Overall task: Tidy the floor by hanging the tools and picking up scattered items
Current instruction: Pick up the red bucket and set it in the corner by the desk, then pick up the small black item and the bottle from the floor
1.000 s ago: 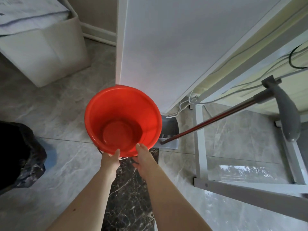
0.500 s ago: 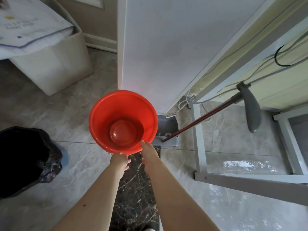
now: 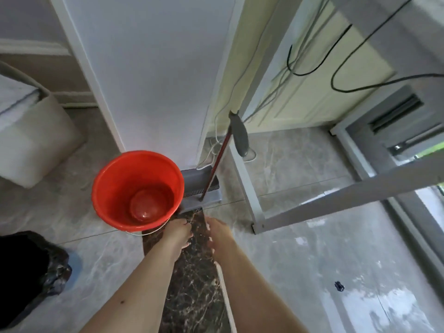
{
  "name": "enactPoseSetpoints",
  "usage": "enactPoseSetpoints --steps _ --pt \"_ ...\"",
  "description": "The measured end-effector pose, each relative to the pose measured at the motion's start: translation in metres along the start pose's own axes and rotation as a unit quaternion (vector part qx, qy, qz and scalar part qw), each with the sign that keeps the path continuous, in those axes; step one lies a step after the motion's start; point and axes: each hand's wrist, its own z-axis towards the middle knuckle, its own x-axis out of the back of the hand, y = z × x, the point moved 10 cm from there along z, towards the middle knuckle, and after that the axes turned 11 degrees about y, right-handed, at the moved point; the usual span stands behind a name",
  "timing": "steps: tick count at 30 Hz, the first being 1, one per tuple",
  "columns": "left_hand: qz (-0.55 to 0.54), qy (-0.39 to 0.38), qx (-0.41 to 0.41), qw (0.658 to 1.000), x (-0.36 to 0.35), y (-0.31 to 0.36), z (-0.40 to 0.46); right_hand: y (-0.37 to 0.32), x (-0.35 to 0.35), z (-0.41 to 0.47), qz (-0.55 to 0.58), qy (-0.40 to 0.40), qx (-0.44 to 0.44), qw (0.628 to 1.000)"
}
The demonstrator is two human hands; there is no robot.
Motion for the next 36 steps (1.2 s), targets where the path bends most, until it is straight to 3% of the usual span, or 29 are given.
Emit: enactPoseSetpoints --steps 5,16,23,36 --pt "0.074 -0.021 -0.069 0.995 -0.058 -0.012 -0.045 0.021 0.078 -0.007 0.052 0.025 -0.013 0.998" --pt "0.234 -0.065 -0.115 0.963 -0.206 -0.112 -0.160 0.120 0.294 -0.023 0.181 0.095 -0.046 0.978" --pt "0.292 -0.155 -0.142 0.933 -0.316 -0.173 -0.251 0.178 0.429 -0.036 0.258 0.148 -0.060 0.953" --pt "0.373 -0.232 -0.154 0.885 -0.458 -0.226 -0.304 0.220 0.566 -0.003 0.349 0.214 -0.102 0.907"
